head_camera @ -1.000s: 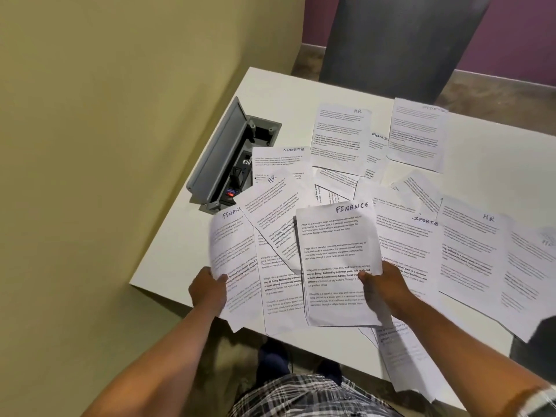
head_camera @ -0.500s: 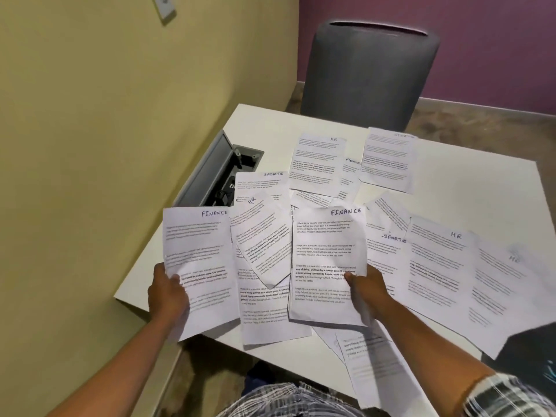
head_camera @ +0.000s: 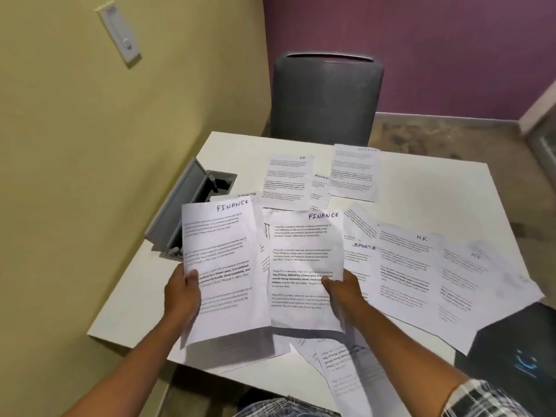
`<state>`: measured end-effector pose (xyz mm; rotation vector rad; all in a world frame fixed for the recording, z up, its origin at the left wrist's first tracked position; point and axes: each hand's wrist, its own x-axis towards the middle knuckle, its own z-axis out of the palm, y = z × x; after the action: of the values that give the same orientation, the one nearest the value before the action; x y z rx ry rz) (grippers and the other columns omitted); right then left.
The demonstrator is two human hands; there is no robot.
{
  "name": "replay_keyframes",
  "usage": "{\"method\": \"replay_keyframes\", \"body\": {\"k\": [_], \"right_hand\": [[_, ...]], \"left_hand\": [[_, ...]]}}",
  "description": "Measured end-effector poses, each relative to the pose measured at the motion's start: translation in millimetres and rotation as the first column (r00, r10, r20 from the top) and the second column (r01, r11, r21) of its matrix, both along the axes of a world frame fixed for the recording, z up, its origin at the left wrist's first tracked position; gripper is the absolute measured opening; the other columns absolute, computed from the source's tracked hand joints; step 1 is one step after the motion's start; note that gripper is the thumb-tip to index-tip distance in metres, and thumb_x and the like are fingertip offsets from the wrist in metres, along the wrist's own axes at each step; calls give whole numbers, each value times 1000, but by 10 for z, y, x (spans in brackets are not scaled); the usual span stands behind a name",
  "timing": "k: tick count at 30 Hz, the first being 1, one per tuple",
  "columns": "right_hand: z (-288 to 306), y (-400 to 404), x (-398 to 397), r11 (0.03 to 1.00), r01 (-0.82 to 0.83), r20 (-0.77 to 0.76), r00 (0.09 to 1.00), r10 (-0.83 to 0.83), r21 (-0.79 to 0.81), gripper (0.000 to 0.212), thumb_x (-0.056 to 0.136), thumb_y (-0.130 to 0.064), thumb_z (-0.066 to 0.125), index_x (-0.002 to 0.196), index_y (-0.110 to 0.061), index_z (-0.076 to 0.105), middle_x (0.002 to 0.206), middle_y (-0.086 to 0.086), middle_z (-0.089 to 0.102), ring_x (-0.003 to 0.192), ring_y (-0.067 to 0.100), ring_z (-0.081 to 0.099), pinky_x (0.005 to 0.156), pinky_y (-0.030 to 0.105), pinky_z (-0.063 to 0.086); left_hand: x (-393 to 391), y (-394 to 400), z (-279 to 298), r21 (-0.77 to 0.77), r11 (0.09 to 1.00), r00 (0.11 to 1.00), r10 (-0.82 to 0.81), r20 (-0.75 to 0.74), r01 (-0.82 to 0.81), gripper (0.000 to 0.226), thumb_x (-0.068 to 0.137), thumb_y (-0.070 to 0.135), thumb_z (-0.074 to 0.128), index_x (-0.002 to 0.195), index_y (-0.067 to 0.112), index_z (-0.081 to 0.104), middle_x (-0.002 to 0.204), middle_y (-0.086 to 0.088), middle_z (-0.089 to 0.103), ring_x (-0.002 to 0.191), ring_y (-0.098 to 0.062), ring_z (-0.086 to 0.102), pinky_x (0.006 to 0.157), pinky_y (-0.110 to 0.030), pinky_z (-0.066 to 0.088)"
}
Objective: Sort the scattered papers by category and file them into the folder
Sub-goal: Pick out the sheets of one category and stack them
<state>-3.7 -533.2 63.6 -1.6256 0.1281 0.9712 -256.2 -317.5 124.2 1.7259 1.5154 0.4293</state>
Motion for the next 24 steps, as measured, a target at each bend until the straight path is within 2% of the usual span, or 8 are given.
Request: {"method": "replay_keyframes", "body": {"k": [2, 6, 9, 11, 14, 19, 22, 24], "right_hand": [[77, 32, -14, 999, -10, -24, 1000, 11, 41, 28, 91, 13, 60, 114, -3, 69, 97, 15, 76, 90, 31, 72, 79, 39, 62], [181, 61, -15, 997, -36, -38, 999, 39, 71, 34, 91, 10, 62, 122, -2, 67, 107, 18, 76, 101, 36, 72, 92, 49, 58], [342, 27, -31, 992, -64, -64, 995, 72, 110, 27, 91, 5, 66, 116, -6, 70, 104, 17, 77, 94, 34, 75, 80, 45, 62], [400, 2, -42, 989, -64, -80, 994, 76, 136, 22, 93, -1, 66, 114, -6, 71, 104, 17, 77, 94, 35, 75, 79, 47, 62], [431, -24, -43, 987, -80, -85, 992, 92, 136, 25, 95, -8, 65, 119, -7, 69, 109, 17, 76, 100, 37, 74, 89, 54, 59], [594, -93, -121, 976, -172, -46, 983, 179, 136, 30, 95, 4, 54, 118, -6, 71, 113, 15, 76, 100, 28, 75, 77, 36, 62], [666, -107, -104, 978, -135, 0, 991, 137, 161, 25, 100, -23, 61, 118, -10, 73, 114, 13, 76, 103, 29, 74, 87, 43, 60], [724, -76, -48, 978, -12, 7, 1000, 11, 209, 40, 102, -44, 55, 121, -13, 72, 114, 13, 76, 107, 30, 73, 95, 47, 56]], "left_hand": [[268, -129, -29, -36, 998, 998, -53, 45, 55, 24, 104, 23, 43, 120, 12, 57, 110, -8, 64, 97, -28, 61, 86, -39, 50], [666, -338, -44, -131, 976, 982, -159, 104, 172, 23, 102, 20, 49, 123, 12, 54, 111, -4, 62, 100, -26, 60, 84, -33, 46], [821, -398, -57, -230, 948, 969, -184, 163, 219, 21, 100, 18, 54, 122, 16, 56, 116, 1, 62, 104, -21, 58, 88, -28, 44], [893, -428, -2, -316, 922, 956, -143, 256, 223, 20, 100, 12, 55, 119, 14, 57, 114, 1, 63, 102, -20, 61, 78, -22, 49], [959, -408, 78, -454, 848, 918, -90, 385, 274, 25, 100, -1, 50, 125, 3, 55, 117, -7, 66, 91, -13, 64, 58, -12, 53], [1060, -293, 99, -502, 804, 904, -98, 416, 318, 31, 99, -6, 47, 126, 5, 57, 118, -10, 68, 93, -15, 66, 61, -17, 55], [1136, -276, 129, -433, 838, 901, -145, 409, 331, 32, 92, -9, 57, 115, 14, 62, 114, -7, 71, 96, -18, 68, 67, -20, 53], [1180, -266, 171, -391, 853, 888, -163, 430, 346, 34, 88, -10, 60, 110, 16, 64, 107, 0, 72, 100, -19, 68, 66, -18, 54]]}}
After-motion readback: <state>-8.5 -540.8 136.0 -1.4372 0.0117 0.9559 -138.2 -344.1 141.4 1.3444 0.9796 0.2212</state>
